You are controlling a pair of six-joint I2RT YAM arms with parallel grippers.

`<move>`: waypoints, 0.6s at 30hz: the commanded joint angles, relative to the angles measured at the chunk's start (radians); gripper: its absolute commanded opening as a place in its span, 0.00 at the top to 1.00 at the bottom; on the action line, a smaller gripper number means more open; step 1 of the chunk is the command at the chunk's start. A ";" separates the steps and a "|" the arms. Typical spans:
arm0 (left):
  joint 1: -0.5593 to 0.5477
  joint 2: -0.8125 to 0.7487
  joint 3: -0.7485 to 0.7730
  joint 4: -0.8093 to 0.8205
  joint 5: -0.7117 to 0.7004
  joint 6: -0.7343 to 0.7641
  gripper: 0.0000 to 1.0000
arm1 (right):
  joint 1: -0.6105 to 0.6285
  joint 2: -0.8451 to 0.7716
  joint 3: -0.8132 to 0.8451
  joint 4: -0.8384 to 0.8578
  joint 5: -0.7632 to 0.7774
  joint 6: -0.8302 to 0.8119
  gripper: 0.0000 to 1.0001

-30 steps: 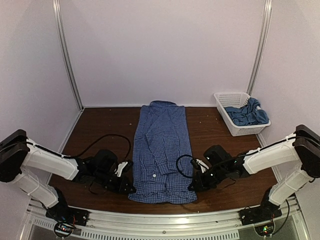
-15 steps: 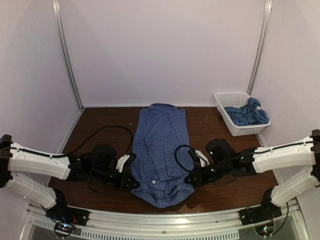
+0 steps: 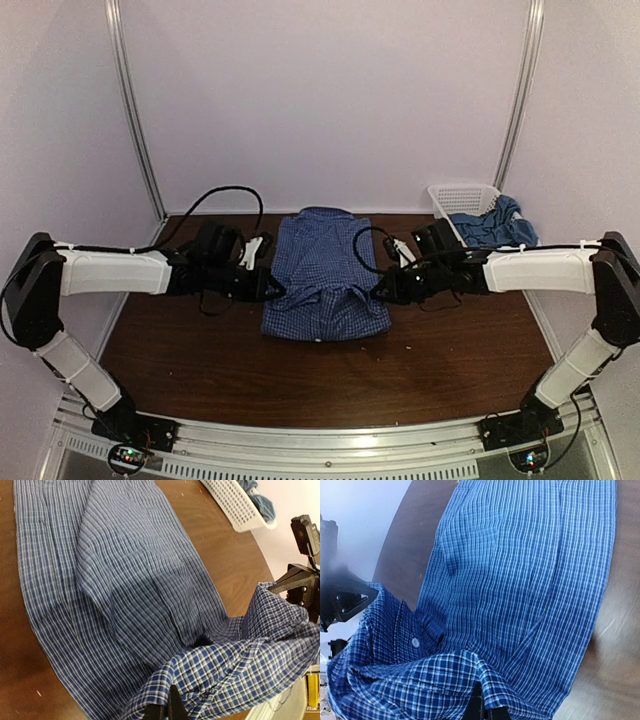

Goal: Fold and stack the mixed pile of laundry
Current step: Fold the rectangle-folded shirt at the center of the board.

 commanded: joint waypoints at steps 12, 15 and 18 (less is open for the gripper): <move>0.243 0.518 0.509 0.042 0.051 0.116 1.00 | -0.241 0.552 0.562 0.048 -0.117 -0.154 1.00; 0.255 0.586 0.557 0.040 0.076 0.115 1.00 | -0.252 0.608 0.593 0.058 -0.118 -0.155 1.00; 0.257 0.622 0.580 0.041 0.076 0.118 1.00 | -0.254 0.640 0.611 0.054 -0.111 -0.162 1.00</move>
